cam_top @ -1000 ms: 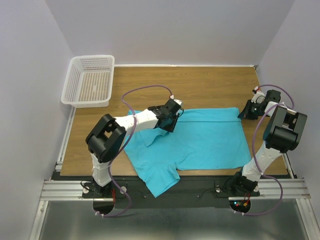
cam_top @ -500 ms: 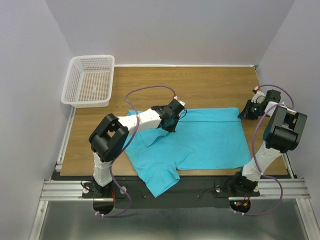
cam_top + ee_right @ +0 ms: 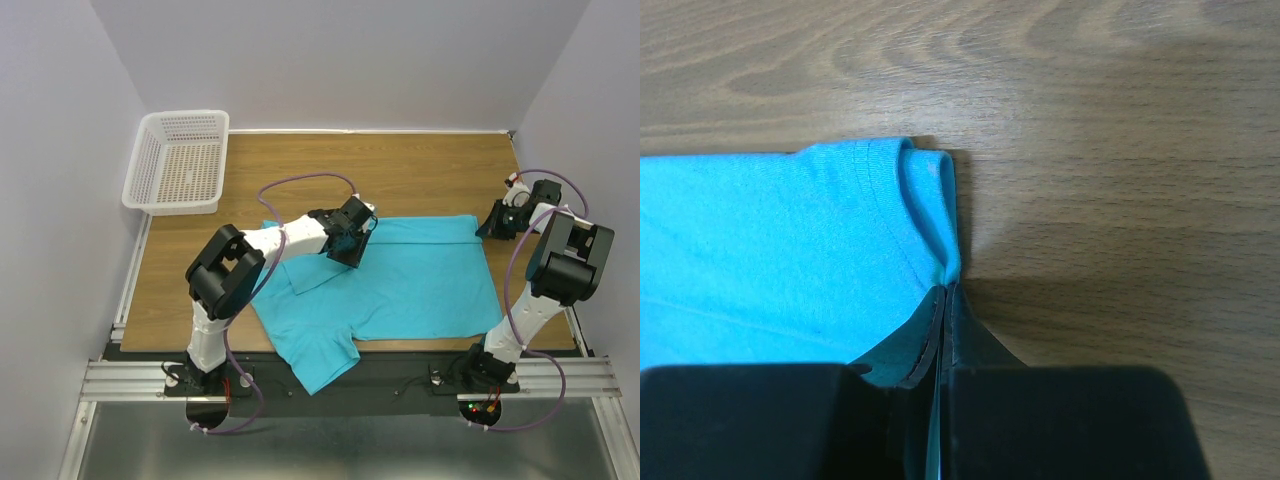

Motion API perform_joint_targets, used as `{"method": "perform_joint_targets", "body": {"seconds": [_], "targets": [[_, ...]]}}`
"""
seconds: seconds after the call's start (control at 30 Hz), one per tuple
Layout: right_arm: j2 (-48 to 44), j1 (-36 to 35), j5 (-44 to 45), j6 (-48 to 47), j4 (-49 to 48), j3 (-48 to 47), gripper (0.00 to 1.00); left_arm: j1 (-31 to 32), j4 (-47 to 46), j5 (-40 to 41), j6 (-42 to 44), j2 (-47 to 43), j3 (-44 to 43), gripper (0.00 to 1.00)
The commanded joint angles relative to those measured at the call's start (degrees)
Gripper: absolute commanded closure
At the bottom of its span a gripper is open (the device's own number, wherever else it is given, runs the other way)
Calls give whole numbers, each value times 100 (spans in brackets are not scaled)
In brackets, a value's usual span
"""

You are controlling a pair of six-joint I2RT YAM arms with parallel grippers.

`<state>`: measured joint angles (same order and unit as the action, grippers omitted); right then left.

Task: Fold and stack the t-shirts
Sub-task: Fold the tshirt

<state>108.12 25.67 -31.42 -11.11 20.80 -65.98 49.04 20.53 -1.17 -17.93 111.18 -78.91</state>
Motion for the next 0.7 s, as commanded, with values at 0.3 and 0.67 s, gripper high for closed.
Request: {"method": "perform_joint_targets", "body": {"seconds": [0.3, 0.67], "targets": [[210, -106, 136, -66, 346, -21, 99, -1217, -530, 822, -368, -1526, 620, 41], [227, -106, 118, -66, 346, -29, 99, -3365, -1710, -322, -650, -1670, 1546, 42]]}}
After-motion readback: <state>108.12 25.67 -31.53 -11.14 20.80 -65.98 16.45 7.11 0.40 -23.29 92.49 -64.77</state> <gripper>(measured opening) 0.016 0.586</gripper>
